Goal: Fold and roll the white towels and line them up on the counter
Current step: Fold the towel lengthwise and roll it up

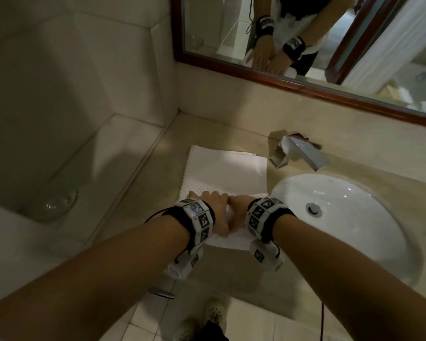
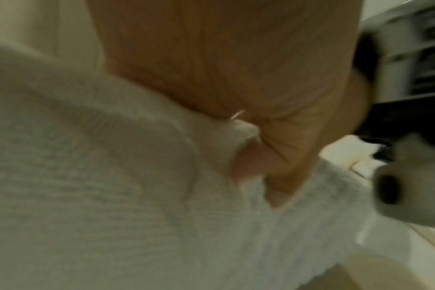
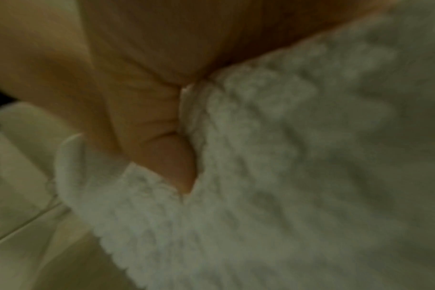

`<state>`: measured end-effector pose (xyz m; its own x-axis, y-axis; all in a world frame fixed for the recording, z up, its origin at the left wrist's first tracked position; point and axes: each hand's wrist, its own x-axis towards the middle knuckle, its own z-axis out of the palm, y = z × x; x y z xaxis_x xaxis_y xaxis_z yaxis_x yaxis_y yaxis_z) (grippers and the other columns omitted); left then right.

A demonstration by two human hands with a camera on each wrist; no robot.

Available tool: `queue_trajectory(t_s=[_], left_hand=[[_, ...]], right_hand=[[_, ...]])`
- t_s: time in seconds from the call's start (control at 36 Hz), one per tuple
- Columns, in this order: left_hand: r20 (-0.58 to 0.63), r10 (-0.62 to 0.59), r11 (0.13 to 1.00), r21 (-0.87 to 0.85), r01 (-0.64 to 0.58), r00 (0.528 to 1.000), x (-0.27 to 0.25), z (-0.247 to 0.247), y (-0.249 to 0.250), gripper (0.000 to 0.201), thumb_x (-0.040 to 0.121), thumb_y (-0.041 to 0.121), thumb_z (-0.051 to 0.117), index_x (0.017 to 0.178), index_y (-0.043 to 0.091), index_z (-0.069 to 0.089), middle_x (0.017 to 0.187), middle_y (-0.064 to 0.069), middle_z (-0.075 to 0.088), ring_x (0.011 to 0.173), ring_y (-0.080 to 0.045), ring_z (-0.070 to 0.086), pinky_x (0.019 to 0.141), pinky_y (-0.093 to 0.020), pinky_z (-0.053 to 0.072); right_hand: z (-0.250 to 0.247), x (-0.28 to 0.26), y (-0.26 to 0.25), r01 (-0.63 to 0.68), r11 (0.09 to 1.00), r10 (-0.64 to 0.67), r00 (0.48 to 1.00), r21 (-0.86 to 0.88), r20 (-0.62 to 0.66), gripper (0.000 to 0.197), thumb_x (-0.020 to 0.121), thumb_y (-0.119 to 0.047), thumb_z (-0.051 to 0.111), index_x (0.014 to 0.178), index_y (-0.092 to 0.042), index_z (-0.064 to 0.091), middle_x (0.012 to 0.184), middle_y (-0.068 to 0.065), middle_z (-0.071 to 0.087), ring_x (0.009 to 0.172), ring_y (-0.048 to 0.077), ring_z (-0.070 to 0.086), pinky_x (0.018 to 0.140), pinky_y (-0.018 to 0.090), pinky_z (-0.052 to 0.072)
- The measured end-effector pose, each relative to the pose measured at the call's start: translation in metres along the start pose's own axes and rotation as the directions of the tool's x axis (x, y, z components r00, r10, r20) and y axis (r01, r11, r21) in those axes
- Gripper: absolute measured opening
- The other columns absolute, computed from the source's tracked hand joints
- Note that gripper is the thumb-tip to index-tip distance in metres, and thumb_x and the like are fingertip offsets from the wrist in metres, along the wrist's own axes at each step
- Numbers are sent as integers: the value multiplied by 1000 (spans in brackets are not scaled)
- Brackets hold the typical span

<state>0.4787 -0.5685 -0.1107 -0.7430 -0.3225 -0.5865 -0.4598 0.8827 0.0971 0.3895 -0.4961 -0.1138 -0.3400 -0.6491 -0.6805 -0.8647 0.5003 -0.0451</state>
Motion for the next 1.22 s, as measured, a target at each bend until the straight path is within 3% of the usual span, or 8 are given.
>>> queue_trajectory(t_s=[0.08, 0.19, 0.42, 0.64, 0.83, 1.03, 1.14, 1.22], left_hand=[[26, -11, 998, 57, 9, 1000, -1, 5, 3, 128, 59, 56, 77, 151, 22, -5, 148, -8, 24, 135, -36, 27, 108, -67, 15], [-65, 39, 999, -4, -39, 997, 2, 4, -6, 100, 63, 48, 76, 143, 18, 24, 131, -8, 44, 118, -32, 47, 100, -48, 38], [-62, -6, 987, -158, -4, 998, 31, -24, -25, 87, 62, 45, 72, 136, 27, 30, 127, -3, 53, 114, -27, 54, 98, -46, 42], [-259, 29, 994, 107, -1, 965, 35, -12, -2, 99, 81, 59, 51, 151, 15, -3, 158, -2, 8, 147, -26, 4, 112, -64, -3], [-155, 41, 995, 97, -27, 987, 53, -32, -13, 90, 67, 39, 76, 140, 22, 28, 123, -4, 53, 109, -26, 54, 92, -40, 41], [157, 114, 991, -91, -100, 981, 68, -71, -26, 63, 57, 31, 78, 113, 26, 50, 97, 2, 58, 80, -19, 57, 56, -27, 45], [110, 9, 984, -176, 11, 994, 84, -75, -32, 82, 44, 35, 72, 116, 35, 33, 93, 0, 57, 76, -24, 59, 62, -39, 57], [4, -23, 988, -150, 24, 1000, 96, -80, -35, 75, 46, 45, 73, 107, 34, 30, 94, -1, 51, 87, -27, 54, 79, -55, 52]], right_hand=[[-5, 9, 5, 2, 1000, -2, 1000, -31, 10, 59, 61, -66, 55, 111, -36, 50, 107, -8, 62, 95, 20, 59, 88, 43, 47], [-8, 3, 7, 42, 996, -34, 995, 81, -92, 43, 75, -46, 65, 110, -23, 55, 107, -3, 60, 104, 22, 59, 85, 32, 43], [3, 0, 9, -22, 996, 7, 984, -86, -179, 132, 60, -44, 82, 149, -24, -13, 155, 7, 8, 140, 34, 18, 113, 59, 19], [-37, 30, 27, -26, 1000, 26, 983, 6, -183, 88, 58, -42, 78, 133, -25, 35, 120, 0, 52, 109, 24, 53, 88, 39, 47], [-42, 90, 53, -51, 995, 51, 999, 89, 5, 85, 27, -64, 67, 105, -43, 43, 112, -5, 61, 97, 25, 61, 84, 47, 52], [-61, 92, 64, 30, 979, -71, 977, 202, 201, 90, 33, -59, 77, 118, -43, 53, 126, -8, 58, 117, 26, 55, 97, 46, 47], [-88, 63, 46, 98, 995, -98, 994, 2, 45, 79, 70, -42, 74, 139, -23, 39, 130, 2, 55, 113, 25, 56, 96, 42, 49], [-84, 62, 38, 56, 995, -58, 998, -81, -31, 103, 65, -55, 76, 146, -18, 24, 138, 8, 43, 121, 31, 48, 99, 46, 45]])
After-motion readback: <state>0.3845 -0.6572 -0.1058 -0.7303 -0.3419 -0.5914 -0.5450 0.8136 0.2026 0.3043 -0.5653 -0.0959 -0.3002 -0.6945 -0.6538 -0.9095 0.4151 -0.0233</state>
